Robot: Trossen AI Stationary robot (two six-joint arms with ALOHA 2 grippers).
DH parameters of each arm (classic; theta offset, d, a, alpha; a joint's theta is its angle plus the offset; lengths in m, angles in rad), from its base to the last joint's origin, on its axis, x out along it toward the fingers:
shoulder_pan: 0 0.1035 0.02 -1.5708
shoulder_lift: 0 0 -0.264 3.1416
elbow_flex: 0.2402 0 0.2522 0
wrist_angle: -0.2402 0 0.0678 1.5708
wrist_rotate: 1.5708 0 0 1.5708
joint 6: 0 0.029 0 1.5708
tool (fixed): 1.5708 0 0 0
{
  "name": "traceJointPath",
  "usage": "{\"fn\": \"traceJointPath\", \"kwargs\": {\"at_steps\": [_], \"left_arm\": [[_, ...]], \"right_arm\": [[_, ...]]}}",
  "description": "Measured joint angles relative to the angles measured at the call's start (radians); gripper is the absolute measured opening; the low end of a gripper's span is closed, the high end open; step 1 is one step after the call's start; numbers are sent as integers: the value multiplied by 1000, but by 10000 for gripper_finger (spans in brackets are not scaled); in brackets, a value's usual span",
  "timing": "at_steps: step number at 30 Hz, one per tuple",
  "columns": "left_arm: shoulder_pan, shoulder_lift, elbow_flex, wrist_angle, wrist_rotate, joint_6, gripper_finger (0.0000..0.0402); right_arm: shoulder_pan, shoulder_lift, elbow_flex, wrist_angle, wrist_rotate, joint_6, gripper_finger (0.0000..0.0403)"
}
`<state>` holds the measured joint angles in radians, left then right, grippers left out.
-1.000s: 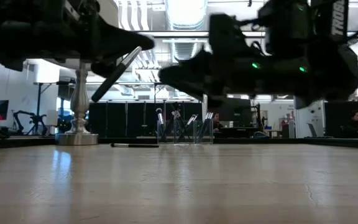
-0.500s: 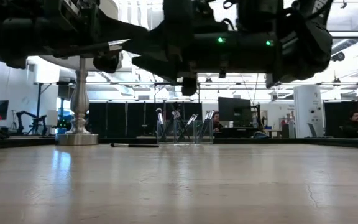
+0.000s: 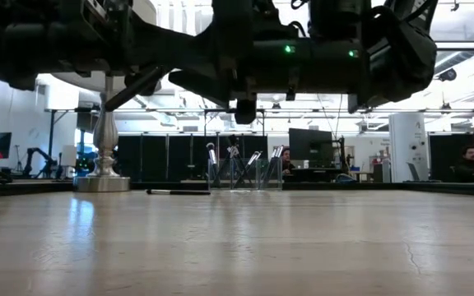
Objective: Put items in baskets/containers
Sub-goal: Put the powder brush into the transparent organizer
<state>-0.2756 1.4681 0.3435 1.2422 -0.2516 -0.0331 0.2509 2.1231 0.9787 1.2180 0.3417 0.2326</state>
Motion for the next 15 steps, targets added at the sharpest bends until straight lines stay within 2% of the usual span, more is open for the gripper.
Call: {"fn": "traceJointPath", "kwargs": {"at_steps": [5, 8, 12, 15], "left_arm": [[0, 0, 9, 6, 0, 6, 1], [0, 0, 10, 5, 0, 7, 1], [-1, 0, 10, -4, 5, 8, 1], [0, 0, 10, -5, 4, -1, 0]], "right_arm": [[-6, -1, 26, -15, -2, -4, 161], [-5, 0, 30, -16, -2, -14, 124], [-6, 0, 20, -17, 0, -31, 50], [-6, -2, 12, -16, 1, -47, 39]]}}
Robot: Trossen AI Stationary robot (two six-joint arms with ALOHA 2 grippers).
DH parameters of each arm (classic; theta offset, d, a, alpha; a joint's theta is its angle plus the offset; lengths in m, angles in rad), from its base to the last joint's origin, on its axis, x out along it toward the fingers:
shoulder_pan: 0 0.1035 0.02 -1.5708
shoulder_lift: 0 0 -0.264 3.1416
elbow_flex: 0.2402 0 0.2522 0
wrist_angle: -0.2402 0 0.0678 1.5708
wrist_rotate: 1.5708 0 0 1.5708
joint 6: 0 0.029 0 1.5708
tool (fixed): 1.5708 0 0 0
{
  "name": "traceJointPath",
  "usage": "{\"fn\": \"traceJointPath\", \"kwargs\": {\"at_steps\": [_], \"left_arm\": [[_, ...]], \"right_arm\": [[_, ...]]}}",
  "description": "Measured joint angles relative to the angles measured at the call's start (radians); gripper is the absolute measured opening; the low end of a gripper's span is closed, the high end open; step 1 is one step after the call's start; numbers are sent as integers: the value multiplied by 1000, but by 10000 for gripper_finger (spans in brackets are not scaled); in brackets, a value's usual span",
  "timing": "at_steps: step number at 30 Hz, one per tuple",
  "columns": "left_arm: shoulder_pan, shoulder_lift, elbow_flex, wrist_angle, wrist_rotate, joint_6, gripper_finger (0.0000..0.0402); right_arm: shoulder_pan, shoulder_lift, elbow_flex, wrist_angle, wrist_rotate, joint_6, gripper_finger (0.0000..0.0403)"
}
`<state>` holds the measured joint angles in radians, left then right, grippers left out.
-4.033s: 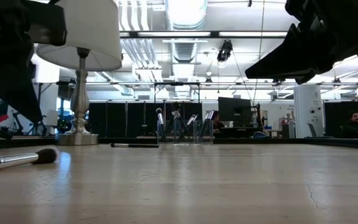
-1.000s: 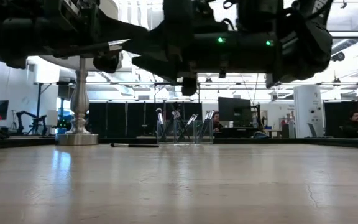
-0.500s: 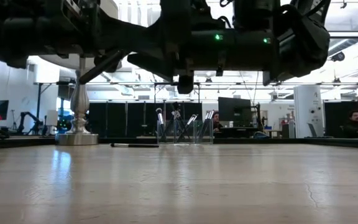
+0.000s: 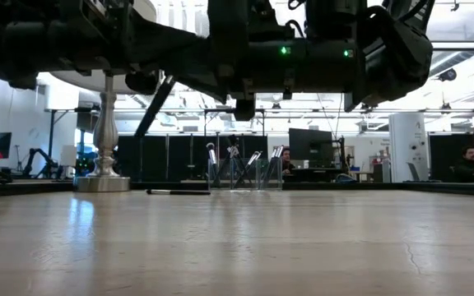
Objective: Put items in baskets/containers
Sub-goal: Put the powder brush into the transparent organizer
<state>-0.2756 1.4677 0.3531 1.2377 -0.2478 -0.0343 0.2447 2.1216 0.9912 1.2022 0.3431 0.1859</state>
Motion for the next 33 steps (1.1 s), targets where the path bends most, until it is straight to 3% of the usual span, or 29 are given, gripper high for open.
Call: {"fn": "traceJointPath", "kwargs": {"at_steps": [4, 9, 16, 22, 25, 33], "left_arm": [[4, -21, -1, -26, -29, -57, 12], [20, -111, -15, -120, -45, -95, 57], [29, -264, -70, -289, -22, -45, 85], [44, -326, -179, -211, -19, -41, 68], [54, -330, -222, -135, -19, -37, 51], [59, -328, -243, -108, -18, -26, 19]], "right_arm": [[-2, -4, -20, 4, 1, -3, 39], [-15, -48, -91, -30, 16, -6, 39], [-99, -308, -235, -251, 126, -43, 39], [-327, -527, -282, -529, 129, -52, 39], [-473, -578, -280, -590, 50, -53, 39], [-797, -536, -207, -597, -141, -17, 39]]}}
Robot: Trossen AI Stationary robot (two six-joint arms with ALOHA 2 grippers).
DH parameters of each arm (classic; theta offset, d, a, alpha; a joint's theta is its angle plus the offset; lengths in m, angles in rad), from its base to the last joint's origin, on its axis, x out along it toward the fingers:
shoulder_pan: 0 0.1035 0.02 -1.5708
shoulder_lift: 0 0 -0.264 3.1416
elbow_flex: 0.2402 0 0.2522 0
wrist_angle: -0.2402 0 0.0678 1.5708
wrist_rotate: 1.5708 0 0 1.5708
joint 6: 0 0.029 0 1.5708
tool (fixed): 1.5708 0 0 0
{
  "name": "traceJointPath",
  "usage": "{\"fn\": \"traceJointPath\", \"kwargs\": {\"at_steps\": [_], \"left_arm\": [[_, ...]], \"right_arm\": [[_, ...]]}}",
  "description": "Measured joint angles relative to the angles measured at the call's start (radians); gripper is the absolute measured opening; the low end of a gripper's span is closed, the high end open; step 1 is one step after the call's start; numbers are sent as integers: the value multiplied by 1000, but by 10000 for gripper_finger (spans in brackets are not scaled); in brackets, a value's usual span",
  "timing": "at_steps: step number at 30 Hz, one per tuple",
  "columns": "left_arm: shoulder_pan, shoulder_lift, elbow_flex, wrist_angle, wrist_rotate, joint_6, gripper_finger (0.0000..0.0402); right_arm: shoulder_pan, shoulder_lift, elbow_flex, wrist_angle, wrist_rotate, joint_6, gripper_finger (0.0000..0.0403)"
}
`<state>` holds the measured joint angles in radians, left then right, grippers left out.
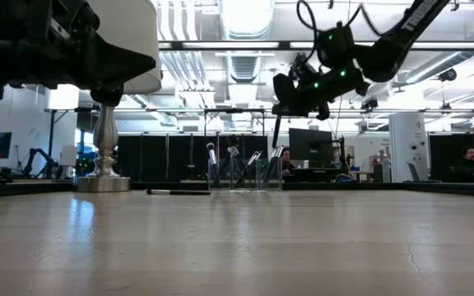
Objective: Put items in baskets/containers
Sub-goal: Put the powder brush into the transparent organizer
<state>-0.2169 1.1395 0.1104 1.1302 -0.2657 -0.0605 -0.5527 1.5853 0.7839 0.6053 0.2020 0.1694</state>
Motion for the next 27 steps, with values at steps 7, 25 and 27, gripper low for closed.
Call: {"fn": "traceJointPath", "kwargs": {"at_steps": [7, 25, 27], "left_arm": [[0, 1, 0, -2, 2, 3, 16], [0, 2, 1, -77, -27, -68, 16], [1, 2, 1, -81, -51, -80, 16]], "right_arm": [[-113, 113, 110, -14, -101, 20, 39], [-122, 296, 328, -275, -127, 41, 108], [-120, 294, 344, -304, -127, 40, 129]]}}
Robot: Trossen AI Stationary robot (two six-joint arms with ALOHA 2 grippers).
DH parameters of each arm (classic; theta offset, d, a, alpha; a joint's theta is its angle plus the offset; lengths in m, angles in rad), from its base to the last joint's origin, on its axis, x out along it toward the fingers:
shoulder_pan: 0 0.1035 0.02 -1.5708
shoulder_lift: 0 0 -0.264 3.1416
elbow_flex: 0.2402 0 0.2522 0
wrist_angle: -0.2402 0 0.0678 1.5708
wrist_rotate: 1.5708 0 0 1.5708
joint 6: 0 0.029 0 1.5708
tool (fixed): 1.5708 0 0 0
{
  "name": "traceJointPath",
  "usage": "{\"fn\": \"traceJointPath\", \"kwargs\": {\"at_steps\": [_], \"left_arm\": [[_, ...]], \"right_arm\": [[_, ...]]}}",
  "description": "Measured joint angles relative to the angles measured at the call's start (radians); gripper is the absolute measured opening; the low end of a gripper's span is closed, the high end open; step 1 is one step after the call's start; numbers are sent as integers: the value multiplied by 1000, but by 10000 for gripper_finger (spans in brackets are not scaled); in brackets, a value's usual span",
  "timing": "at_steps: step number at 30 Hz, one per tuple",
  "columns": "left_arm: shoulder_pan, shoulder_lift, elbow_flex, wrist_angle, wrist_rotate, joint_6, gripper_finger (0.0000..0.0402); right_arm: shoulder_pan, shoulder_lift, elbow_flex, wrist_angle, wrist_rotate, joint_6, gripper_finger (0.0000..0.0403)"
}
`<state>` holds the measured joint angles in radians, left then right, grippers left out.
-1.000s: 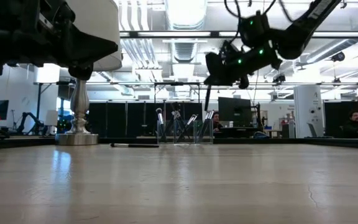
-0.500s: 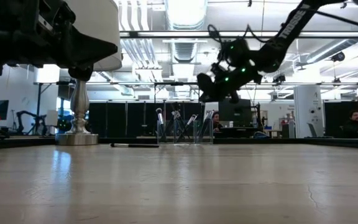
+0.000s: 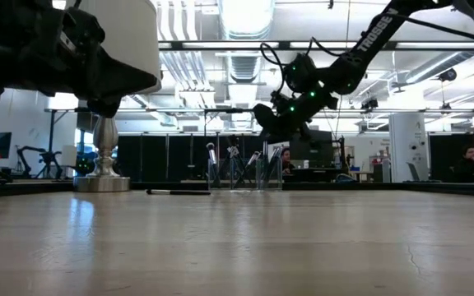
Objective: Put items in baskets/containers
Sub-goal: Put the powder brush into the transparent organizer, then put the eyeshadow brush into the transparent organizer
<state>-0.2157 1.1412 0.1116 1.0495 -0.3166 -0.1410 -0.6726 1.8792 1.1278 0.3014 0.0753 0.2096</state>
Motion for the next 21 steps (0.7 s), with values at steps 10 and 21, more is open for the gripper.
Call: {"fn": "traceJointPath", "kwargs": {"at_steps": [10, 21], "left_arm": [[0, 0, 0, -44, -16, 11, 16], [0, 0, -2, -163, -51, 16, 16]], "right_arm": [[21, -72, 26, -114, 22, -79, 161], [187, -211, -167, -104, -4, -170, 14]]}}
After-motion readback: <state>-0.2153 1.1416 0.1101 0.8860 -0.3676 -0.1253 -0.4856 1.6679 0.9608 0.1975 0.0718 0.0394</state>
